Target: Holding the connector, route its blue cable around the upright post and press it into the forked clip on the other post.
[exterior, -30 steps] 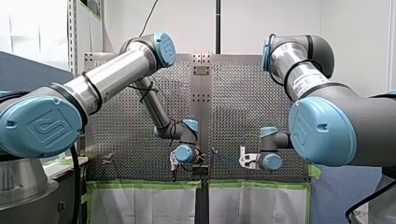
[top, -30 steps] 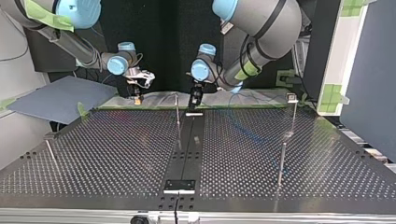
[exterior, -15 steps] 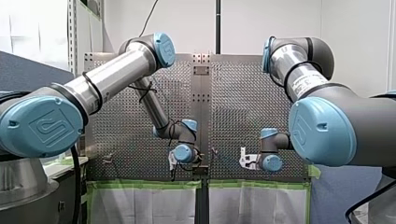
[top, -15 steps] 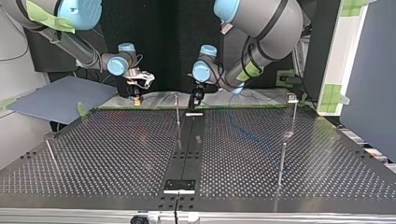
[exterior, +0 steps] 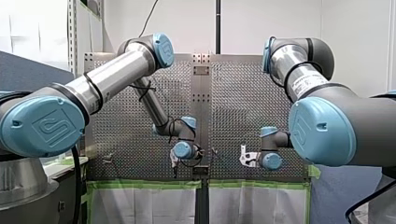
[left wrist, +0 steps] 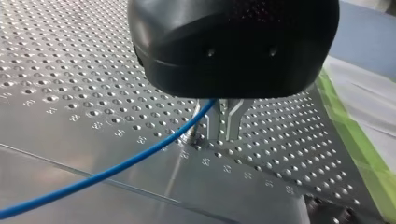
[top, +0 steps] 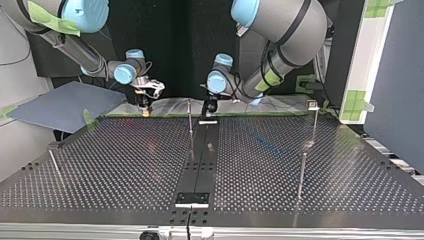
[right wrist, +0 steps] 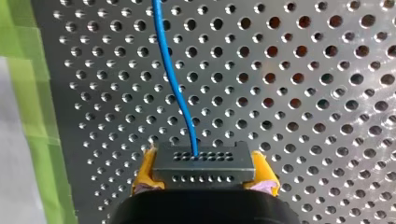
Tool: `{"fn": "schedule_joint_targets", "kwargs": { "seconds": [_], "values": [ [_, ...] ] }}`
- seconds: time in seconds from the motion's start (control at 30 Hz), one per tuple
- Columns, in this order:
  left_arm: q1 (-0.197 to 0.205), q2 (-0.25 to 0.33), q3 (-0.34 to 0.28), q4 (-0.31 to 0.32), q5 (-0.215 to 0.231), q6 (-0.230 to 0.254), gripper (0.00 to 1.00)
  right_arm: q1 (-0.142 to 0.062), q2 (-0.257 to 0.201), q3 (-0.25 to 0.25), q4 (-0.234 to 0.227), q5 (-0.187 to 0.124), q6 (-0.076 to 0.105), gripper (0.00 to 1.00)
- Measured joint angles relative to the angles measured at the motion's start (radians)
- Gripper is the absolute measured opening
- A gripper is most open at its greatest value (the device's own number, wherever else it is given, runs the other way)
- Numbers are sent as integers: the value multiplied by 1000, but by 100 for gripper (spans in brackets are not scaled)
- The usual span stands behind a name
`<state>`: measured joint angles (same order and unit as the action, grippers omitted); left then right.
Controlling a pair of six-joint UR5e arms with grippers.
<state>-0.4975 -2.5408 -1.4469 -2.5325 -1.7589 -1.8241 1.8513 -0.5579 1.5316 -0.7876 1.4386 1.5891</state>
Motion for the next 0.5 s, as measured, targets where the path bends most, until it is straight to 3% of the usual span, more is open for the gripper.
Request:
{"fn": "schedule_joint_targets", "kwargs": {
  "seconds": [0.5],
  "values": [
    [14,0,11,-6,40,-35,7,-25,1,-46,15,6,19,0]
  ]
}}
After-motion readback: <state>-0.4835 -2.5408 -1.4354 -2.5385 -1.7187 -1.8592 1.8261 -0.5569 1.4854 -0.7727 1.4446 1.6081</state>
